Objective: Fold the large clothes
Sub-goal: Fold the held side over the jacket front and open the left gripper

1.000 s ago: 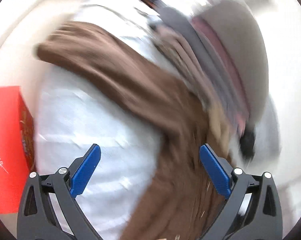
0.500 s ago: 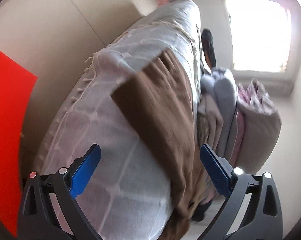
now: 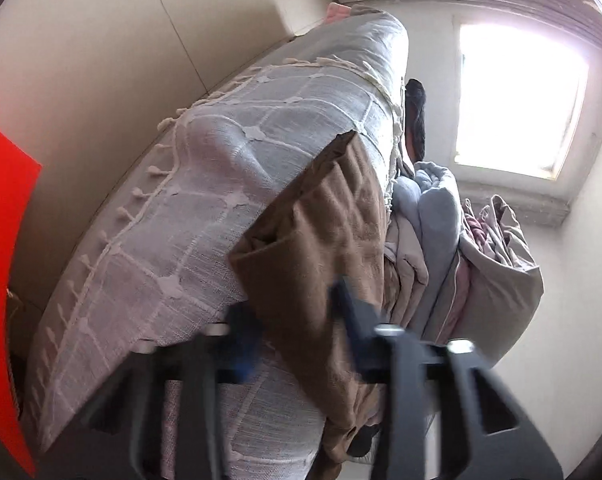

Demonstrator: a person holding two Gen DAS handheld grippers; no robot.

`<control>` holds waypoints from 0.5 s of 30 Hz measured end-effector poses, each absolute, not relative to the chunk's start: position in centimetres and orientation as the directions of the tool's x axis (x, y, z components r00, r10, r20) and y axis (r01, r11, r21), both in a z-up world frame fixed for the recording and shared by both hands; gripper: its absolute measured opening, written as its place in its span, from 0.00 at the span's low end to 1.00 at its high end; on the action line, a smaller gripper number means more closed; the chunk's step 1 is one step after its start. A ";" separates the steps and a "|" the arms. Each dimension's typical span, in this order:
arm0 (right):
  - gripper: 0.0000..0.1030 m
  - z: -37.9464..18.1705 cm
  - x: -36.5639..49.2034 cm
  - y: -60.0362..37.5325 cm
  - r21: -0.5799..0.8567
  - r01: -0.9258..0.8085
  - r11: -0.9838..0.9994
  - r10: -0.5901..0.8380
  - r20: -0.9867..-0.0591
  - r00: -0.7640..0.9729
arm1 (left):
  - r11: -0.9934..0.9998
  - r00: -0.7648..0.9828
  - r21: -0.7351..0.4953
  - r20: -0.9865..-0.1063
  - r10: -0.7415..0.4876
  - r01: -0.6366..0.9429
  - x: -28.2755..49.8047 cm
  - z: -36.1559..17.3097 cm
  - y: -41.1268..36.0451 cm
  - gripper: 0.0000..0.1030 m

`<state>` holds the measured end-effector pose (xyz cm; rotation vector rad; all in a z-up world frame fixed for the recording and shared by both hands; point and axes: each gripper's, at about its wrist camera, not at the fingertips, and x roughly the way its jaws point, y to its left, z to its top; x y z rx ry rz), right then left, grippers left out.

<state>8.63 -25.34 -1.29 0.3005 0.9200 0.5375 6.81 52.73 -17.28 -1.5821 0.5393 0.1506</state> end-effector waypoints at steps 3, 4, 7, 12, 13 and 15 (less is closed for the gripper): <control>0.85 -1.0 8.5 -25.5 0.469 -0.308 0.828 0.560 -0.665 0.495 | 0.065 0.892 -0.915 -0.404 -0.202 -0.399 6.5 -15.6 52.5 0.06; 0.85 -0.9 8.5 -25.6 0.471 -0.307 0.827 0.561 -0.661 0.498 | 0.105 0.896 -0.914 -0.405 -0.181 -0.392 6.5 -14.4 52.3 0.06; 0.85 -0.2 8.5 -26.3 0.489 -0.296 0.821 0.568 -0.642 0.516 | 0.214 0.916 -0.918 -0.370 -0.153 -0.335 7.0 -10.1 51.3 0.05; 0.85 1.5 8.6 -29.6 0.551 -0.229 0.802 0.571 -0.596 0.564 | 0.343 0.947 -0.927 -0.235 -0.218 -0.151 9.8 -1.5 45.3 0.05; 0.85 2.0 8.5 -30.8 0.570 -0.210 0.794 0.570 -0.581 0.581 | 0.370 0.945 -0.922 -0.215 -0.246 -0.113 10.7 0.2 43.4 0.05; 0.85 3.0 8.2 -33.2 0.597 -0.171 0.784 0.559 -0.558 0.614 | 0.437 0.925 -0.899 -0.187 -0.331 -0.025 13.1 4.1 37.6 0.05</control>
